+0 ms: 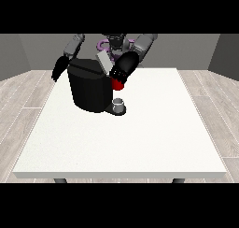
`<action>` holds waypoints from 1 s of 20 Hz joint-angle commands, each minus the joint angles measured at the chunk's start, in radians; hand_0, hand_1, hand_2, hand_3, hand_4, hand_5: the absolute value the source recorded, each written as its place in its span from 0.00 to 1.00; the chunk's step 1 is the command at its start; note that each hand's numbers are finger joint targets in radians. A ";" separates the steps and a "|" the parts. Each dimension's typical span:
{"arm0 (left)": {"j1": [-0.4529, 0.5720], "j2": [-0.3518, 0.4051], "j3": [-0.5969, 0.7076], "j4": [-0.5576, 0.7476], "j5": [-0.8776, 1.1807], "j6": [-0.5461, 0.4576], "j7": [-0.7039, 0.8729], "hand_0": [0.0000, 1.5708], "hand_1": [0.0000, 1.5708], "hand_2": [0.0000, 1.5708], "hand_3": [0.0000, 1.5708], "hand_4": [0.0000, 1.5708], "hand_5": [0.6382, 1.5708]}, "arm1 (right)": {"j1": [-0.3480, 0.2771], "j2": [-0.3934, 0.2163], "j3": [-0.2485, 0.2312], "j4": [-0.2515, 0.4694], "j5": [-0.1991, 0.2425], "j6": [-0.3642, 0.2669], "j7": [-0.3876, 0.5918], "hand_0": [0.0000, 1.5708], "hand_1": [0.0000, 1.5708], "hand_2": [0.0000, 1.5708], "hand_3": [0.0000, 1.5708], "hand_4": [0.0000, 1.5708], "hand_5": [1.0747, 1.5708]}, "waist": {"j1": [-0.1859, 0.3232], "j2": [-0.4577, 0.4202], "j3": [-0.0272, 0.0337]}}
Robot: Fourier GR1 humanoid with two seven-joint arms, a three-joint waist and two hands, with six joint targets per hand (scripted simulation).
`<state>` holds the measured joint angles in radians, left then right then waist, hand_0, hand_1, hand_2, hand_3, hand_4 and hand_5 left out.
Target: Insert the coffee pod into the coffee machine and close the lid
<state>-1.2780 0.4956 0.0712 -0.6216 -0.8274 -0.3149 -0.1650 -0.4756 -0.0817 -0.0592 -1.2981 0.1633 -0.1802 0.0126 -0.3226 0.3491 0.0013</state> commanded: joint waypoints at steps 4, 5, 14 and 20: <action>-0.020 0.014 0.042 0.014 0.010 0.082 -0.056 0.73 0.73 0.73 0.61 0.00 1.00 | -0.049 0.009 0.020 -0.038 0.028 -0.026 0.050 0.00 0.00 0.00 0.00 0.00 1.00 | -0.015 0.066 -0.0015; -0.035 0.062 0.062 0.034 0.016 0.059 -0.066 0.77 0.77 0.75 0.61 0.00 1.00 | -0.015 0.012 0.052 -0.070 0.048 -0.019 0.039 0.00 0.00 0.00 0.00 0.00 1.00 | -0.044 0.053 -0.0015; -0.009 -0.004 0.017 -0.008 -0.022 0.096 -0.066 0.80 0.80 0.77 0.60 0.00 1.00 | -0.013 -0.001 0.001 0.004 0.016 -0.014 0.028 0.00 0.00 0.00 0.00 0.07 1.00 | -0.001 0.015 -0.0010; -0.015 0.019 0.000 -0.003 -0.063 0.142 -0.106 0.59 0.59 0.62 0.44 0.00 1.00 | -0.037 -0.001 0.018 -0.003 0.044 -0.028 0.042 0.00 0.00 0.00 0.00 0.14 1.00 | -0.010 0.066 -0.0012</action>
<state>-1.3075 0.5238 0.0826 -0.6387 -0.8646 -0.2241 -0.2606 -0.5035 -0.0864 -0.0507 -1.2974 0.1942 -0.2008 0.0265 -0.3287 0.3990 0.0035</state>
